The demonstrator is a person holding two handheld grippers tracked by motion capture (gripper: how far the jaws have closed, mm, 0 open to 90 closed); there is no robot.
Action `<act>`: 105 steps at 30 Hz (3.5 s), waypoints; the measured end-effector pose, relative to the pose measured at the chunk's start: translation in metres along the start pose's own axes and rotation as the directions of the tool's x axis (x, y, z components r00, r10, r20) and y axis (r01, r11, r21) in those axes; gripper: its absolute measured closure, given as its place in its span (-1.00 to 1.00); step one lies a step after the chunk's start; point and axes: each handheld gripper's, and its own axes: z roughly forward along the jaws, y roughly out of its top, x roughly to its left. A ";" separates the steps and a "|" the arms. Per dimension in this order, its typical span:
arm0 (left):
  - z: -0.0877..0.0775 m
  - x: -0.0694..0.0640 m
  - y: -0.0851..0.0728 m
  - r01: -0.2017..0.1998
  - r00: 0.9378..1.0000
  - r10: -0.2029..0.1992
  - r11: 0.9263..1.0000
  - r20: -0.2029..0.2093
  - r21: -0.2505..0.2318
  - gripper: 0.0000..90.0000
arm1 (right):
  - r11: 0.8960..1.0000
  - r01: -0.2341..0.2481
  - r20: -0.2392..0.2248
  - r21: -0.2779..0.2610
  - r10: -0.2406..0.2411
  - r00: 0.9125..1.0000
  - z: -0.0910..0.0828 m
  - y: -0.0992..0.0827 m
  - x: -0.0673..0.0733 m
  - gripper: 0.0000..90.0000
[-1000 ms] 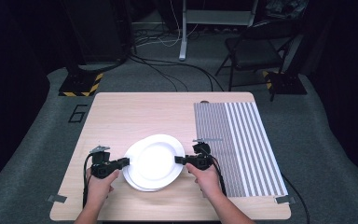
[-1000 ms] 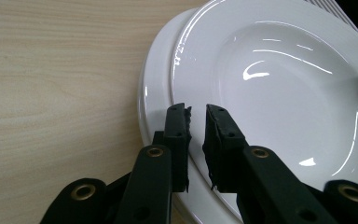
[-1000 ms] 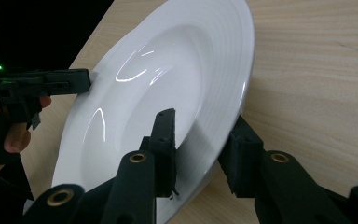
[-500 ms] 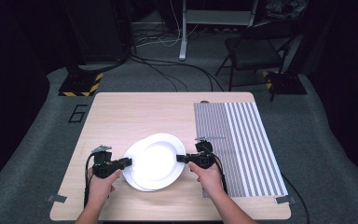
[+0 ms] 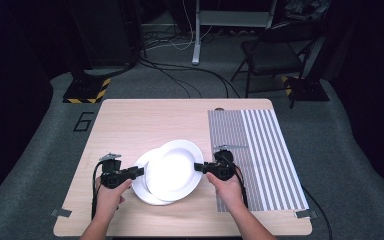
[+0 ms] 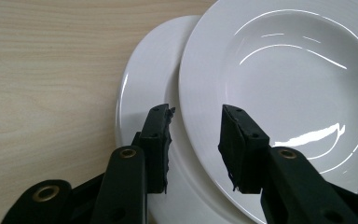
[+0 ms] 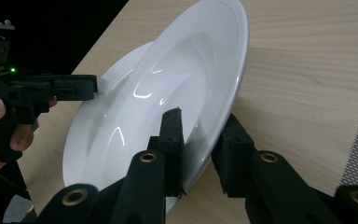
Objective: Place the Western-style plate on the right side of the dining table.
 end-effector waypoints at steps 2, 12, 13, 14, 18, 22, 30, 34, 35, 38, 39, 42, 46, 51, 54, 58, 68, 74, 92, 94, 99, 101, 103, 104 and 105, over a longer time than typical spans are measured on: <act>0.002 -0.003 0.001 -0.010 1.000 0.010 1.000 0.009 0.001 0.39 | 1.000 -0.003 0.010 -0.007 0.003 1.000 -0.001 -0.001 0.001 0.64; 0.009 -0.006 0.002 0.001 0.999 -0.001 1.000 0.036 0.022 0.31 | 0.998 -0.055 -0.015 -0.008 0.055 0.998 -0.003 -0.004 -0.010 0.63; 0.009 -0.006 0.002 0.003 0.999 -0.004 1.000 0.039 0.025 0.30 | 0.998 -0.063 -0.023 -0.010 0.063 0.998 -0.004 -0.005 -0.011 0.63; 0.010 -0.007 0.002 0.015 0.999 -0.016 1.000 0.041 0.020 0.30 | 0.998 -0.060 -0.024 -0.010 0.060 0.998 -0.004 -0.005 -0.012 0.63; 0.012 -0.008 0.003 0.014 0.999 -0.015 1.000 0.047 0.027 0.27 | 0.998 -0.066 -0.029 -0.016 0.066 0.997 -0.004 -0.006 -0.014 0.63; 0.015 -0.010 0.003 0.015 0.998 -0.017 0.999 0.054 0.040 0.24 | 0.996 -0.089 -0.042 -0.013 0.089 0.995 -0.004 -0.008 -0.018 0.63; 0.019 -0.012 0.004 0.017 0.997 -0.021 0.999 0.069 0.048 0.23 | 0.994 -0.112 -0.047 -0.014 0.111 0.993 -0.004 -0.011 -0.023 0.61; 0.021 -0.016 0.004 0.028 0.997 -0.032 0.998 0.074 0.055 0.21 | 0.993 -0.118 -0.050 -0.016 0.117 0.992 -0.004 -0.013 -0.024 0.60; 0.021 -0.016 0.004 0.028 0.997 -0.032 0.998 0.071 0.056 0.19 | 0.993 -0.115 -0.049 -0.016 0.114 0.992 -0.004 -0.013 -0.024 0.60; 0.022 -0.017 0.004 0.027 0.997 -0.031 0.998 0.067 0.057 0.16 | 0.993 -0.113 -0.048 -0.019 0.112 0.993 -0.004 -0.014 -0.024 0.60; 0.023 -0.017 0.004 0.025 0.997 -0.029 0.998 0.065 0.059 0.15 | 0.993 -0.114 -0.047 -0.019 0.113 0.992 -0.004 -0.014 -0.024 0.59; 0.025 -0.019 0.003 0.032 0.997 -0.037 0.997 0.067 0.066 0.14 | 0.993 -0.119 -0.046 -0.020 0.118 0.992 -0.005 -0.015 -0.024 0.59; 0.027 -0.020 0.002 0.022 0.998 -0.026 0.997 0.059 0.072 0.12 | 0.993 -0.117 -0.043 -0.023 0.116 0.992 -0.005 -0.015 -0.024 0.59; 0.028 -0.023 0.001 0.028 0.998 -0.032 0.996 0.055 0.087 0.11 | 0.993 -0.117 -0.043 -0.026 0.116 0.992 -0.004 -0.015 -0.024 0.59; 0.030 -0.026 -0.001 0.034 0.999 -0.038 0.995 0.039 0.089 0.11 | 0.993 -0.114 -0.041 -0.028 0.113 0.993 -0.005 -0.015 -0.023 0.59; 0.029 -0.028 -0.002 0.026 0.999 -0.029 0.996 0.030 0.080 0.11 | 0.993 -0.113 -0.026 -0.027 0.113 0.993 -0.005 -0.016 -0.022 0.57; 0.027 -0.027 -0.002 0.035 0.999 -0.038 0.996 0.036 0.081 0.13 | 1.000 -0.012 0.103 -0.020 0.014 0.995 -0.006 -0.014 -0.006 0.36; 0.025 -0.028 -0.002 0.039 0.999 -0.042 0.997 0.032 0.073 0.14 | 0.999 0.038 0.154 0.024 -0.042 0.987 -0.012 -0.007 0.003 0.21; 0.016 -0.035 -0.001 0.034 0.999 -0.036 0.998 0.021 0.051 0.15 | 0.998 0.029 0.184 0.063 -0.040 0.982 -0.007 -0.009 0.007 0.10; 0.015 -0.037 -0.001 0.027 1.000 -0.028 0.998 0.012 0.052 0.15 | 0.998 0.027 0.183 0.063 -0.038 0.982 -0.007 -0.009 0.007 0.10; 0.012 -0.040 0.000 0.020 1.000 -0.020 0.999 0.011 0.045 0.15 | 0.998 0.017 0.195 0.062 -0.028 0.980 -0.006 -0.009 0.007 0.10; 0.010 -0.040 0.001 0.019 1.000 -0.020 0.999 0.006 0.041 0.15 | 0.998 0.017 0.196 0.058 -0.028 0.980 -0.006 -0.009 0.006 0.10; 0.010 -0.040 0.001 0.024 1.000 -0.024 0.999 0.004 0.034 0.15 | 0.998 0.005 0.188 0.055 -0.015 0.982 -0.006 -0.009 0.007 0.10; 0.009 -0.040 0.001 0.022 1.000 -0.023 0.999 0.005 0.036 0.15 | 0.998 -0.010 0.185 0.055 -0.001 0.983 -0.007 -0.009 0.008 0.10; 0.008 -0.040 0.001 0.024 1.000 -0.024 0.999 0.004 0.034 0.15 | 0.999 -0.015 0.177 0.050 0.006 0.984 -0.007 -0.009 0.008 0.10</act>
